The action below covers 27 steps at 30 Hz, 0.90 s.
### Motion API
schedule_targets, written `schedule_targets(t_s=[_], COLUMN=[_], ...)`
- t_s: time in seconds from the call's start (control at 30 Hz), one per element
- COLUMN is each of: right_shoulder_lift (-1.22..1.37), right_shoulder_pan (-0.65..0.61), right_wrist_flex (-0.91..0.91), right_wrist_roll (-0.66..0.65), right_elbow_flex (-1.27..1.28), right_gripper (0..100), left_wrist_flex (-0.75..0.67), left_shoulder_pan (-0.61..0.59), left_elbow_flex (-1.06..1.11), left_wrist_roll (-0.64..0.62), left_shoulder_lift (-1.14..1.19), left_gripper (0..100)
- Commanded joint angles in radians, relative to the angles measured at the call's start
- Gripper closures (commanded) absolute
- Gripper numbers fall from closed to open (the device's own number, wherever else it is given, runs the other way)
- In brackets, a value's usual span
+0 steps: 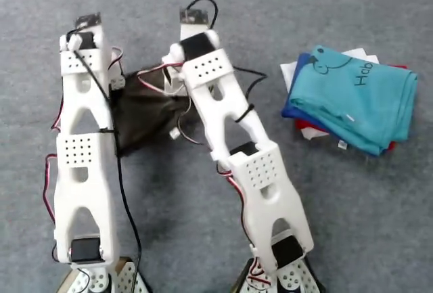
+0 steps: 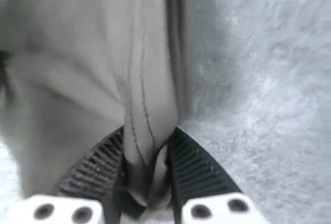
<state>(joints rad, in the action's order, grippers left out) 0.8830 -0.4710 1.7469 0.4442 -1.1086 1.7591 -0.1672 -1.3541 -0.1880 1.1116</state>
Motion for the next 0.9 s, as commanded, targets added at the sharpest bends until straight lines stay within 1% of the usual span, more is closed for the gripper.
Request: schedule_targets(t_s=[0.0,0.1,0.17,0.3,0.43,0.57,0.7,0.87], right_shoulder_lift=[-0.128,-0.209,-0.289,-0.452,-0.604,-0.723,-0.786,-0.777], right_shoulder_pan=[0.040,0.084,0.126,0.250,0.414,0.624,0.835,1.042], right_wrist_flex=[0.020,0.020,0.020,0.020,0.020,0.020,0.011,0.005], right_wrist_roll=[-0.023,-0.052,-0.094,-0.152,-0.216,-0.290,-0.362,-0.419], right_elbow_flex=[-0.068,-0.062,-0.062,-0.013,0.105,0.223,0.297,0.341], right_gripper=[98.4,98.4,98.4,98.4,98.4,98.4,98.4,98.3], left_wrist_flex=[0.002,-0.006,-0.046,-0.150,-0.267,-0.387,-0.589,-0.924], left_shoulder_pan=[0.058,0.102,0.128,0.197,0.317,0.466,0.605,0.728], left_elbow_flex=[-0.058,-0.058,-0.050,-0.058,-0.051,-0.042,0.004,0.110], left_wrist_roll=[-0.043,-0.068,-0.089,-0.126,-0.160,-0.167,-0.167,-0.167], left_shoulder_lift=[-0.215,-0.336,-0.391,-0.414,-0.407,-0.399,-0.351,-0.235], left_gripper=[97,97,97,97,97,97,97,97])
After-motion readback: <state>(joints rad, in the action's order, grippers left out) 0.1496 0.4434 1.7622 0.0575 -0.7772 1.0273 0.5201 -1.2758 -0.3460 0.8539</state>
